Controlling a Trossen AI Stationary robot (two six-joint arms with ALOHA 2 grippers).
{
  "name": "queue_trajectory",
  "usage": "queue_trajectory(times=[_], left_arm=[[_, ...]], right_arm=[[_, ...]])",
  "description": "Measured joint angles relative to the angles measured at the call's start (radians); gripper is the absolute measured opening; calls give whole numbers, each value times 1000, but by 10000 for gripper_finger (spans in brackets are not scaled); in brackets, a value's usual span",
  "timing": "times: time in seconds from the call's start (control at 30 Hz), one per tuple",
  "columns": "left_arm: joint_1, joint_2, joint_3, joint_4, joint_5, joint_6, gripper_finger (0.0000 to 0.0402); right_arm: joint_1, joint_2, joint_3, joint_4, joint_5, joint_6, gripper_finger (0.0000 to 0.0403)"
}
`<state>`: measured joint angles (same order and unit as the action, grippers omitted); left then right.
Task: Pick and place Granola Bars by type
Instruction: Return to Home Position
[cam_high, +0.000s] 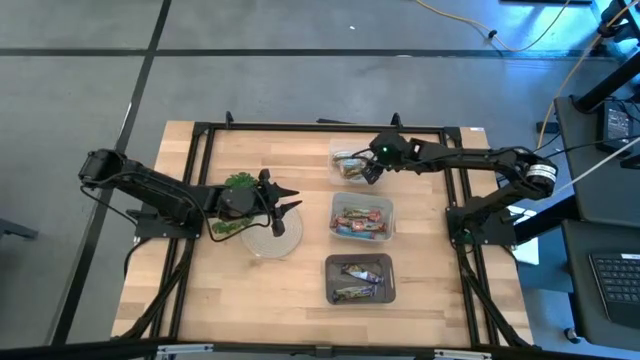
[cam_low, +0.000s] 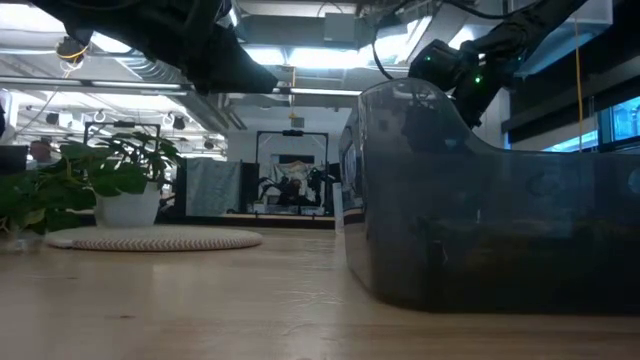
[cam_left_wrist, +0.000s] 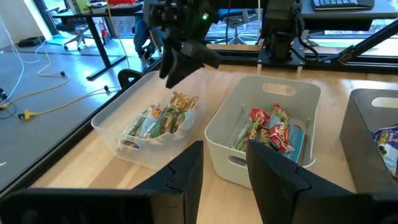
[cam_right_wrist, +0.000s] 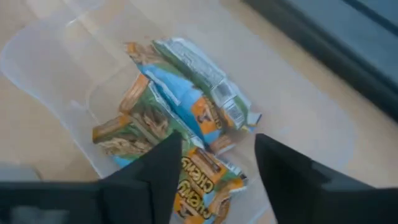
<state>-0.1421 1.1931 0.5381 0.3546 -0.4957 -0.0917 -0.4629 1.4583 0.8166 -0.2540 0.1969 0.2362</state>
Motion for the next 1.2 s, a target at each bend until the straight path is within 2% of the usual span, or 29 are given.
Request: queue_trajectory(times=[0.17,0.27,0.4,0.5,0.67,0.77,0.87,1.07,1.2], left_arm=[[0,0,0,0,0,0,112],[0,0,0,-9,0,-21,112],[1,1,0,-11,0,-82,111],[15,-1,0,-33,3,-102,111],[61,-69,-74,0,70,-118,110],[98,-150,-153,73,107,-124,109],[131,-254,-231,107,140,-124,111],[173,-472,-354,106,141,-126,109],[188,-601,-419,100,141,-127,110]], right_arm=[[0,-100,50,-99,-44,-65,243],[0,-197,71,-262,-58,-197,249],[0,-320,11,-394,-60,-193,251],[0,-425,-110,-310,-100,-177,251],[0,-629,-322,-43,-327,-191,251],[1,-747,-385,6,-415,-198,251],[0,-853,-433,1,-453,-215,251],[0,-1034,-503,9,-465,-214,251],[0,-1123,-564,39,-522,-185,251]])
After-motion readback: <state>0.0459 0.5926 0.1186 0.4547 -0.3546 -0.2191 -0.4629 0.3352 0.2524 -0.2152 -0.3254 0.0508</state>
